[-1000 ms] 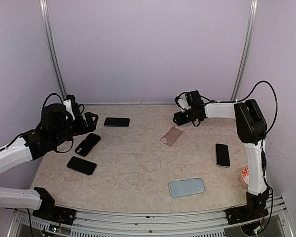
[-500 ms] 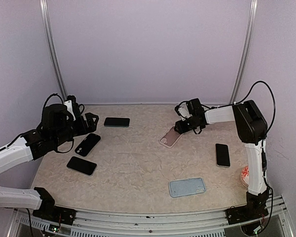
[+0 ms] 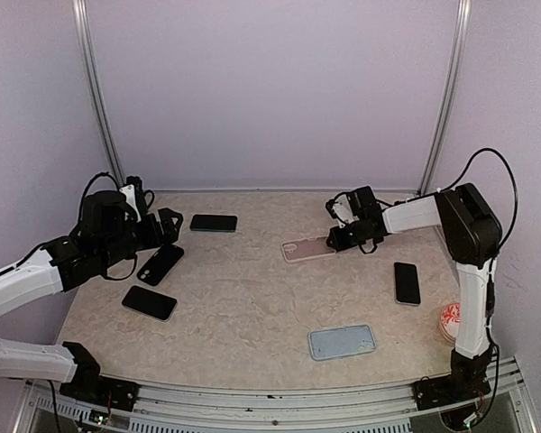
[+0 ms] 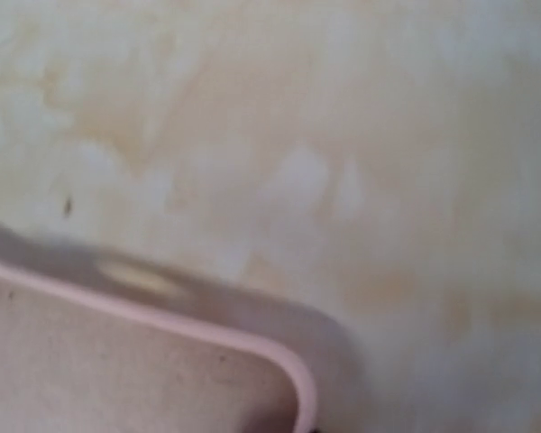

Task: Put the phone into the phone case
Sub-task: Pick up the phone case from the center of the board, then place the phone case at the center of the board.

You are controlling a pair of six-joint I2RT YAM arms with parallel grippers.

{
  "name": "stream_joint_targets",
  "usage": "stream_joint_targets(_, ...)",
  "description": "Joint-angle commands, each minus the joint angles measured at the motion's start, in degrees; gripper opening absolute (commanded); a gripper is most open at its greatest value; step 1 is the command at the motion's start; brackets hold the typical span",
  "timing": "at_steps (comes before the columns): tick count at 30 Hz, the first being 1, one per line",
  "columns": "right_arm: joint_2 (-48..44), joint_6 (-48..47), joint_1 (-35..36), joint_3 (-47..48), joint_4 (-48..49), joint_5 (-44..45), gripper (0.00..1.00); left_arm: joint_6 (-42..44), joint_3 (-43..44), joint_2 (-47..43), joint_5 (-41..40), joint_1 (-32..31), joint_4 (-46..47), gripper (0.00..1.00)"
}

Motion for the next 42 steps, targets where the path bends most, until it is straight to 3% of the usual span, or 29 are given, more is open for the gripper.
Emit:
stream_joint_targets(1,-5.21,5.75,1.94,-6.1,2.04,0.92,0.09,-0.26,-1.64,-0.67,0.27,-0.39,1.94,0.99)
stream_joint_targets(5,-6.99,9.73,5.88,-9.2,3.56,6.04,0.0,-0.77,-2.45,-0.7,0.78,-0.39,2.81,0.99)
stream_joint_targets(21,-7.67,35.65,19.07,-11.07,3.27,20.17,0.0,-1.45,-4.53,-1.56,0.93,-0.39,3.66,0.99)
stream_joint_targets(27,-7.08,44.1,20.88,-9.84,3.29,20.21,0.0,-1.42,-4.8,-1.53,1.3,-0.39,4.05,0.99)
stream_joint_targets(31,-7.65,44.83,21.2,-10.08,3.72,20.1,0.11,-1.16,-5.02,-2.13,0.98,-0.39,3.77,0.99)
stream_joint_targets(37,-11.33,40.94,21.21,-11.2,0.67,22.99,0.55,-0.82,-5.15,-2.88,0.52,-0.39,3.41,0.99)
stream_joint_targets(42,-19.07,37.58,20.02,-15.68,-3.67,28.24,0.75,-0.71,-5.15,-3.15,0.5,-0.39,3.49,0.99)
